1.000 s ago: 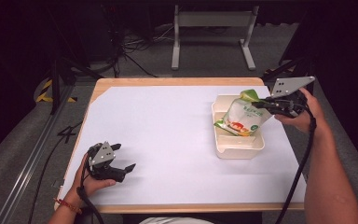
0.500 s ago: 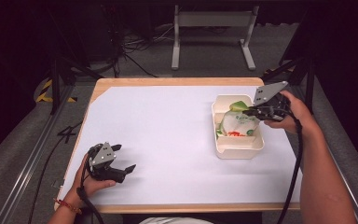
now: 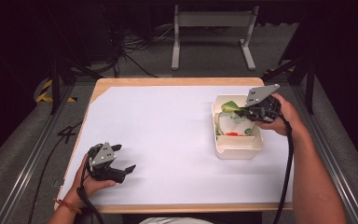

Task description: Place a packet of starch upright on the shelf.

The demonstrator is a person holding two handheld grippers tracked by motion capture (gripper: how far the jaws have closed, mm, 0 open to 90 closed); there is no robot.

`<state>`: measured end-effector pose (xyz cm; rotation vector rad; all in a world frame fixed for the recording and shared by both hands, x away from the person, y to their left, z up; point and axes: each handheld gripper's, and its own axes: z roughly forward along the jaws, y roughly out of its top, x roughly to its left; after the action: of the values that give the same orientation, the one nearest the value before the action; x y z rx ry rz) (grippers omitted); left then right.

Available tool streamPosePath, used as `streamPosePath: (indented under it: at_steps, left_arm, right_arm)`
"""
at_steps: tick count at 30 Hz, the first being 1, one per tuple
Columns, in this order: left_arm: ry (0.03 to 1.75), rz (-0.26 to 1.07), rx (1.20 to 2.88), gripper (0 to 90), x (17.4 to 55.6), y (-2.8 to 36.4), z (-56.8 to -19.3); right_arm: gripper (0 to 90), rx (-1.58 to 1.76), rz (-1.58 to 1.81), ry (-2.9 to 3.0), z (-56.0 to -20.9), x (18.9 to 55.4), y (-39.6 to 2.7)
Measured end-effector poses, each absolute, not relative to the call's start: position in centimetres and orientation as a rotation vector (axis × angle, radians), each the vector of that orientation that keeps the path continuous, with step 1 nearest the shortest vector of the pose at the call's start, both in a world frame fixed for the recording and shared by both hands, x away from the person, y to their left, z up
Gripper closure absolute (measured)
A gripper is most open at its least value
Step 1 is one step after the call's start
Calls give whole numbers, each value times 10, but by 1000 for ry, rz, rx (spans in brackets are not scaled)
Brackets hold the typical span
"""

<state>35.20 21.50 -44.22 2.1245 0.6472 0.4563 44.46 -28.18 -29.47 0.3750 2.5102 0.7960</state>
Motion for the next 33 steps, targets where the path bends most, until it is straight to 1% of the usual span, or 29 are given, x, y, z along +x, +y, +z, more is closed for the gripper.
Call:
streamPosePath:
  at_steps: [23, 33]
  left_arm:
    - [651, 453, 2133, 94, 353, 216, -444]
    - [652, 451, 2140, 93, 353, 217, -444]
  right_arm:
    - [839, 414, 830, 2472, -300, 442, -282]
    - [786, 441, 830, 2439, -300, 439, -283]
